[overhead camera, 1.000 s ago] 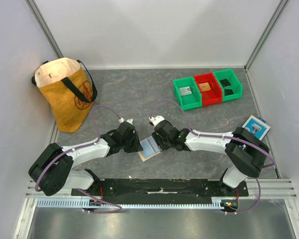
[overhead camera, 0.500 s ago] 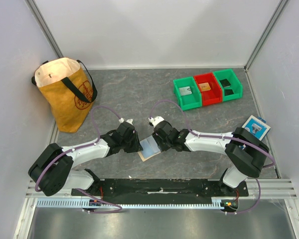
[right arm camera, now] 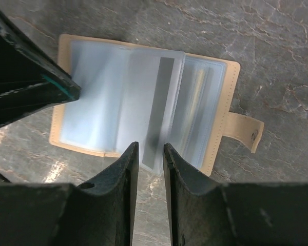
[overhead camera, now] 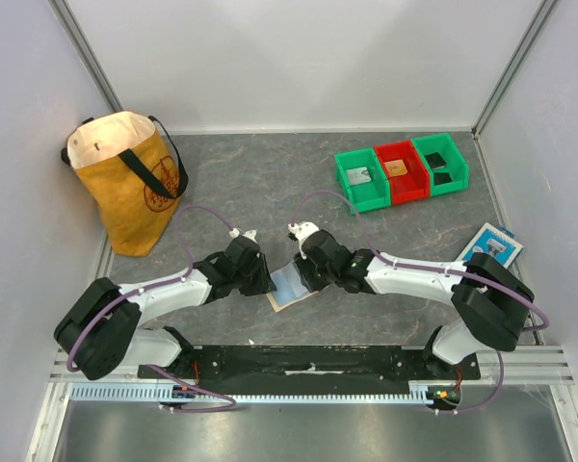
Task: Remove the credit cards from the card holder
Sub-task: Remove the credit card from the card holder.
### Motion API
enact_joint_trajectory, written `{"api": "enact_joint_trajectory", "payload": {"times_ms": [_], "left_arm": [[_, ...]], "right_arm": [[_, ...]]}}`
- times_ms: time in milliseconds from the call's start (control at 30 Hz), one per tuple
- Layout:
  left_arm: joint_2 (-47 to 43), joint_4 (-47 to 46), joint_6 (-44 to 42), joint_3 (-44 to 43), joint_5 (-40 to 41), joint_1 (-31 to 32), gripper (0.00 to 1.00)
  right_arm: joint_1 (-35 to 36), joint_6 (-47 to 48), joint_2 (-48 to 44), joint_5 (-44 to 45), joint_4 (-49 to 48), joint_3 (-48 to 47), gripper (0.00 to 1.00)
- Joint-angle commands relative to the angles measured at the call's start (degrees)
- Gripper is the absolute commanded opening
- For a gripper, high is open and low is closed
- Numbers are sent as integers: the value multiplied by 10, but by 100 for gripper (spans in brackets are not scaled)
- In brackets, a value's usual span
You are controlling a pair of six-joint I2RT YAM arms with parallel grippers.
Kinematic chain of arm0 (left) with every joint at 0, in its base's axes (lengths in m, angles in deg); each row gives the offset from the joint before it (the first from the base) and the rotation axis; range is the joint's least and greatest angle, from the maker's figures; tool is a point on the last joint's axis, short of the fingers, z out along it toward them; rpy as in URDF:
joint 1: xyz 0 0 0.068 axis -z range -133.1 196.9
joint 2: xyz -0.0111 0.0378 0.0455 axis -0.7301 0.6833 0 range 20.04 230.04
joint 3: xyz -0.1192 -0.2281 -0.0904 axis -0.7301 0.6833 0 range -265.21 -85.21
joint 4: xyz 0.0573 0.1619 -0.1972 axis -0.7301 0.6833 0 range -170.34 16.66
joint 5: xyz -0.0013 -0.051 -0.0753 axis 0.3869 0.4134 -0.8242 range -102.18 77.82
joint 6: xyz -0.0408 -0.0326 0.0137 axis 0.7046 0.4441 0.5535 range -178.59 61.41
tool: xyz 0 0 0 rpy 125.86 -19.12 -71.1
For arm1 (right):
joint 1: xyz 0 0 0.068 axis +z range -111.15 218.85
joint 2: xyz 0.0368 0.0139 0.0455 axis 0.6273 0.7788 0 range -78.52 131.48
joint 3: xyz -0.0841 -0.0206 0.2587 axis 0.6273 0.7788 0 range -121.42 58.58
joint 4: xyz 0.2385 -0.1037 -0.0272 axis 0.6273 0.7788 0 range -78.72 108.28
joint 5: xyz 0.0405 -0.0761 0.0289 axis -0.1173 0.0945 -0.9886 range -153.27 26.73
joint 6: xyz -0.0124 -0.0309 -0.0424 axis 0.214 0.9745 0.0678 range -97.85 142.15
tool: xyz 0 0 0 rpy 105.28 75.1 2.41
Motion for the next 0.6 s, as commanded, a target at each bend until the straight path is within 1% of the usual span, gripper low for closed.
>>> {"api": "enact_joint_trajectory", "payload": {"times_ms": [0,233,367,567], "left_arm": [[6,-20,-3,17,-6,6,29],[-11,-17,1,21,-5,7,29],[-26,-13,4,20,-4,6,29],[-58,-2,12,24,2,6,29]], "right_arm": [[4,-9,-22,-61,-40,-15,33],[4,-4,-22,-91,-43,-19,35],[5,4,-24,-140,-56,-20,35],[5,0,-5,-184,-82,-17,36]]}}
